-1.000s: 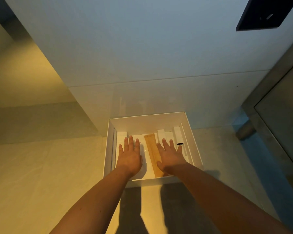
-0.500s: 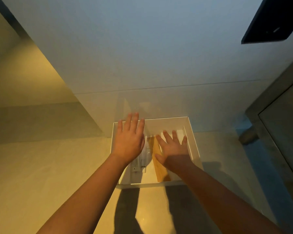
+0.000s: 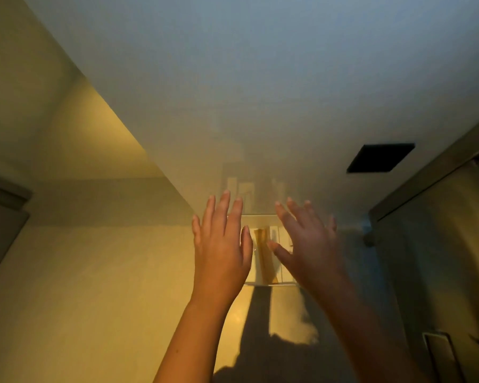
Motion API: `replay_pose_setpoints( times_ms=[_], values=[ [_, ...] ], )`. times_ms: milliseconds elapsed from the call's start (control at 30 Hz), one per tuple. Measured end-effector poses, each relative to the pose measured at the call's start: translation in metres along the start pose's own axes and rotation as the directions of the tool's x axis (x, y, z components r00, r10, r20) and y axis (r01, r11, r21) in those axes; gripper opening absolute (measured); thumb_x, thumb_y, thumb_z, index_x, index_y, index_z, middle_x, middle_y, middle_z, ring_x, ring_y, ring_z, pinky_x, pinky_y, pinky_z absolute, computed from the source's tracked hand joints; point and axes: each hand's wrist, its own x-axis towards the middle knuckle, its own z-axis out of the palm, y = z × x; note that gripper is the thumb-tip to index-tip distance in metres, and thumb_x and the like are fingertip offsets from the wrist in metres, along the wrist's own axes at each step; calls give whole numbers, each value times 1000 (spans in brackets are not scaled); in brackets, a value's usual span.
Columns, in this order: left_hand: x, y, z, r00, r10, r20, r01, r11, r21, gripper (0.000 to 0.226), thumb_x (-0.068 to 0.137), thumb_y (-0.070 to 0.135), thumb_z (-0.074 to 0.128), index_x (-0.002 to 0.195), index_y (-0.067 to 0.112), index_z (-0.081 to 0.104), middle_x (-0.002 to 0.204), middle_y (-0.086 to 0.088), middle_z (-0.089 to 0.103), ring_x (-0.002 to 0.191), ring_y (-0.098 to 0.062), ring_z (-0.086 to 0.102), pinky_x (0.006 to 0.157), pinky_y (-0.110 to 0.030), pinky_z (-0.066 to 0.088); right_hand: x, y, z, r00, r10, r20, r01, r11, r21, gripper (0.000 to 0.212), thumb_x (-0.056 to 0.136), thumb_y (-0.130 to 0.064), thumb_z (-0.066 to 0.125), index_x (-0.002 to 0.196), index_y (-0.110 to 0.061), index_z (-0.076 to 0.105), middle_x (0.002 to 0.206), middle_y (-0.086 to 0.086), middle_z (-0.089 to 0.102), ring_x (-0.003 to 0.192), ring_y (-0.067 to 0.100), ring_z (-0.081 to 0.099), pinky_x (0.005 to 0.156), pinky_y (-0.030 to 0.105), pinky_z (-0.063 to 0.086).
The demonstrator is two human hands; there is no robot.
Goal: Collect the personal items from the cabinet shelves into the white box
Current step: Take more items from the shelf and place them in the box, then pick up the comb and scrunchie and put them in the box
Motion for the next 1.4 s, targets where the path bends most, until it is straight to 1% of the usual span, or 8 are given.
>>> replay_pose_setpoints(
  times_ms=[300,467,733,867,1067,1167,1233,1400],
  values=[
    [32,131,-135,991,-134,1,132,979,-156,45,95,19,43,140,18,35,150,-2,27,140,-19,16,111,-36,7,-43,-39,-200,998,54,16,-54,999,6,64,91,-50,43,145,-29,17,153,-5,20,140,15,15,113,47,11],
    [28,190,-209,986,-144,-90,127,978,-166,37,86,7,59,124,7,55,132,-12,52,123,-31,46,101,-38,27,-69,-51,-303,997,69,-30,-69,998,-4,60,91,-44,46,144,-27,21,153,-4,18,141,16,12,113,46,7],
    [11,233,-303,985,147,-85,-152,987,-56,50,69,2,75,117,3,60,123,-17,58,119,-39,49,95,-56,26,-125,-96,-398,994,72,-80,-83,986,-143,61,92,-46,41,145,-30,17,154,-6,14,142,18,7,110,55,2],
    [10,236,-344,942,334,-24,-335,942,-34,53,68,5,76,118,3,59,124,-18,58,120,-39,48,93,-61,32,-157,-124,-425,960,78,-270,-114,986,-123,60,71,-24,78,125,-11,55,131,13,54,122,37,47,93,68,26],
    [12,222,-391,826,560,63,-554,827,-93,53,73,9,73,124,5,56,132,-18,51,126,-38,41,98,-59,26,-192,-171,-431,873,346,-343,-370,929,-3,57,93,-36,45,144,-31,22,153,-7,18,142,14,9,112,45,6],
    [9,217,-407,735,655,173,-631,755,-180,55,93,22,47,143,17,27,153,-6,18,141,-20,0,109,-41,-7,-214,-198,-431,785,484,-386,-509,860,42,57,93,-37,42,144,-32,19,153,-10,17,141,12,10,112,44,5],
    [4,219,-411,655,731,188,-686,681,-257,55,96,26,36,146,23,15,155,1,3,134,-7,-18,106,-33,-20,-232,-212,-430,715,557,-422,-580,810,86,56,94,-37,41,145,-32,17,153,-10,16,141,11,8,112,43,2],
    [-41,244,-427,455,872,182,-740,484,-468,51,92,16,45,142,16,32,154,-6,14,138,-13,-7,107,-38,-12,-293,-246,-427,522,711,-472,-727,660,190,56,93,-37,43,144,-33,18,153,-11,16,141,11,5,111,41,-2]
  ],
)
